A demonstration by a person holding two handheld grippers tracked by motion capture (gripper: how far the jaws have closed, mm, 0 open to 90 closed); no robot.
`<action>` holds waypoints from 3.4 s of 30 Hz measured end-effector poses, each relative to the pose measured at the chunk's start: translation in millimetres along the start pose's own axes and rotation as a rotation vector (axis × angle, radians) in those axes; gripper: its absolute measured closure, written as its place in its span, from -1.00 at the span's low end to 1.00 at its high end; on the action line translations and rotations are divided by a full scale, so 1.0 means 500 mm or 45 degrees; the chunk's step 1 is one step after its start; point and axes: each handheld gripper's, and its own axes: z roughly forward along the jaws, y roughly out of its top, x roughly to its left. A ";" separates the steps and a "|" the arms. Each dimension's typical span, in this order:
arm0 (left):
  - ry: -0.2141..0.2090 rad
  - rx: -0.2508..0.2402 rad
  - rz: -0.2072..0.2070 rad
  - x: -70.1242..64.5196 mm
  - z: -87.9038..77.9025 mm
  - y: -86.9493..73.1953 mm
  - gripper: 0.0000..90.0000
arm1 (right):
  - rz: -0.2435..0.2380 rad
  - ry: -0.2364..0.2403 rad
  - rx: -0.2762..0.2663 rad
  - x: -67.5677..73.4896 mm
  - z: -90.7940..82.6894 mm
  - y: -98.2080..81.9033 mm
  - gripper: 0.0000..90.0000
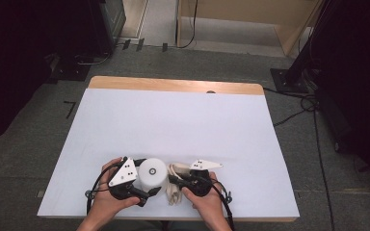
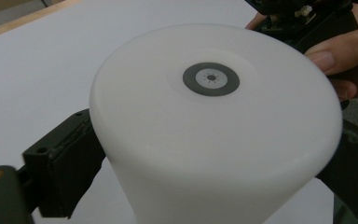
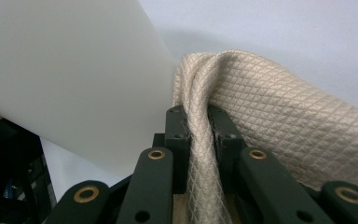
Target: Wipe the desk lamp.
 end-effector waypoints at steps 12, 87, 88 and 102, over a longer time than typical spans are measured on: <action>0.245 0.033 -0.232 -0.046 0.009 0.021 -1.00 | -0.001 -0.012 -0.015 -0.008 -0.001 0.000 0.78; -0.188 0.000 0.109 0.028 0.004 -0.008 -0.80 | 0.019 0.086 -0.115 0.027 -0.023 0.014 0.83; -0.188 0.000 0.110 0.028 0.004 -0.008 -0.80 | 0.037 0.071 -0.093 0.024 -0.017 0.009 0.83; -0.188 -0.002 0.108 0.028 0.004 -0.008 -0.80 | 0.063 -0.013 -0.005 0.019 0.005 -0.007 0.82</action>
